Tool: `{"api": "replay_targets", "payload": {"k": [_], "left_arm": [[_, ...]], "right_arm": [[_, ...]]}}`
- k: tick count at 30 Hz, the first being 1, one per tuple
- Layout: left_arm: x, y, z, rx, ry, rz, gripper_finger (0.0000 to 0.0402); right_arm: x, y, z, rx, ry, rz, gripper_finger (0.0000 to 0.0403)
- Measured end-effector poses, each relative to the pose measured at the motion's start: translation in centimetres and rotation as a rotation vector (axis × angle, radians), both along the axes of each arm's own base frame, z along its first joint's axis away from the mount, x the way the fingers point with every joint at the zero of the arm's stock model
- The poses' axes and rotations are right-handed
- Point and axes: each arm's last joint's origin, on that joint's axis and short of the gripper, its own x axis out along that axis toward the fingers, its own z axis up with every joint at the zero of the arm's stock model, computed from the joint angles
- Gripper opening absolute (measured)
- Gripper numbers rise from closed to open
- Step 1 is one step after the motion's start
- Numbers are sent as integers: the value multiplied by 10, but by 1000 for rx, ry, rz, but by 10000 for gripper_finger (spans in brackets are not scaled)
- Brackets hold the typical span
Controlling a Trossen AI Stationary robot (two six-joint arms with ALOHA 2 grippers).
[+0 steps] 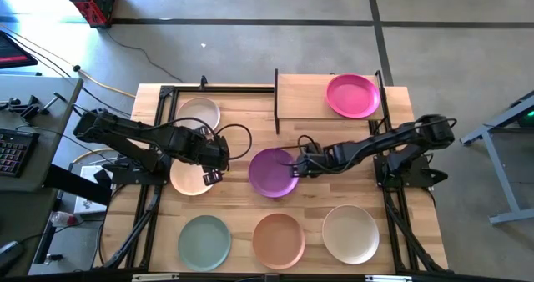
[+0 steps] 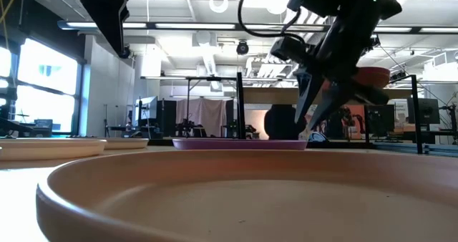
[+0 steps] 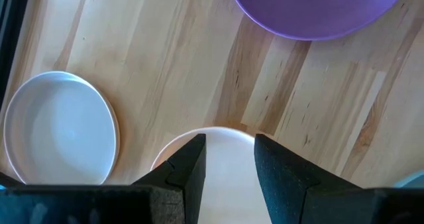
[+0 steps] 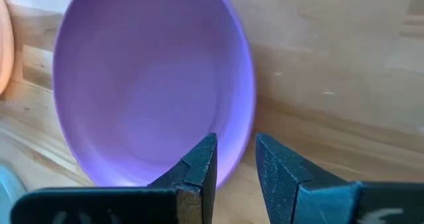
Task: Place and stack plates onto a shelf
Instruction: Stack the purple plate on top of the pink plate on the shelf
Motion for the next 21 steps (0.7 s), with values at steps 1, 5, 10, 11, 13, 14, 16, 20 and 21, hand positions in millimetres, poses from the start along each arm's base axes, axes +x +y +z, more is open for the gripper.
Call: {"api": "replay_targets", "payload": {"k": [1, 5, 10, 11, 13, 14, 16, 20, 21], "left_arm": [[0, 0, 0, 0, 0, 0, 117], [0, 0, 0, 0, -1, 0, 117], [1, 0, 0, -3, -8, 0, 117], [1, 0, 0, -3, -9, 0, 117], [1, 0, 0, -3, -11, 0, 117], [1, 0, 0, -3, -11, 0, 117], [1, 0, 0, -4, -13, 0, 117], [1, 0, 0, -5, -15, 0, 117], [1, 0, 0, -5, -15, 0, 117]], "right_arm": [[1, 0, -2, 2, 1, 1, 83], [5, 1, -8, 5, 6, 2, 83], [7, 1, -18, 2, 34, 2, 83], [8, 1, -20, 1, 42, 2, 83], [10, 1, -25, 3, 46, 1, 83], [10, 1, -26, 3, 51, 0, 83], [13, 2, -30, 5, 39, 1, 83], [15, 2, -35, 11, 45, 5, 83], [15, 2, -35, 12, 47, 5, 82]]}}
